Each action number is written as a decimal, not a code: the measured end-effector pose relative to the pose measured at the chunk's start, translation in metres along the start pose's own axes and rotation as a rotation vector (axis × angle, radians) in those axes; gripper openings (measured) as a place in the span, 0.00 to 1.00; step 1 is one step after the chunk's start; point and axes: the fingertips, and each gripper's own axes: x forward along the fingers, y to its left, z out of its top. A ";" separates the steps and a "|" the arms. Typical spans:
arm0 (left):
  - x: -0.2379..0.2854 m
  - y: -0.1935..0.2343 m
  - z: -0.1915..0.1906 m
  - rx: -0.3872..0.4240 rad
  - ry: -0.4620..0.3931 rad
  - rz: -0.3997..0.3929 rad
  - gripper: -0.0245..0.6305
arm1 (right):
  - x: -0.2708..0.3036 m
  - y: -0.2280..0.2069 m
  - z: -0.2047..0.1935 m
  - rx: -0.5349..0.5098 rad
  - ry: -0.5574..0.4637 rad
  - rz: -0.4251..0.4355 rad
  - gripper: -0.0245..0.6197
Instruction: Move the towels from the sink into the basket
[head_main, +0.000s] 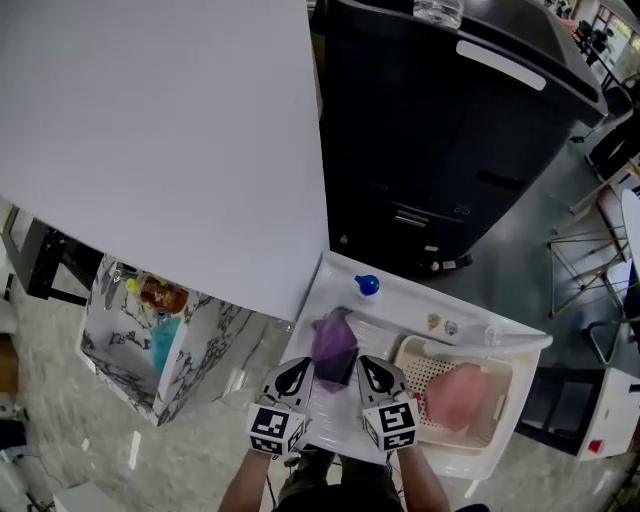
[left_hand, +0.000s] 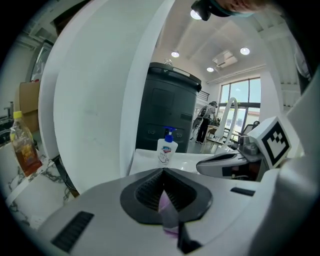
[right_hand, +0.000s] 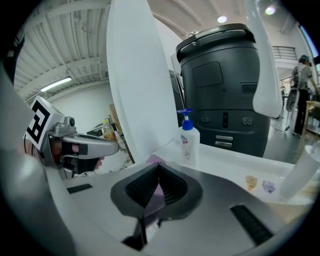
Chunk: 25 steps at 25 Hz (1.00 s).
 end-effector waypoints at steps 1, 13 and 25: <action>0.004 0.001 -0.002 -0.001 0.009 0.000 0.04 | 0.003 -0.002 -0.002 0.003 0.004 0.003 0.08; 0.041 0.006 -0.017 -0.074 0.093 -0.039 0.06 | 0.016 -0.023 -0.006 0.020 0.029 0.014 0.08; 0.077 0.018 -0.051 -0.090 0.257 -0.003 0.34 | 0.019 -0.039 -0.014 0.042 0.042 -0.005 0.08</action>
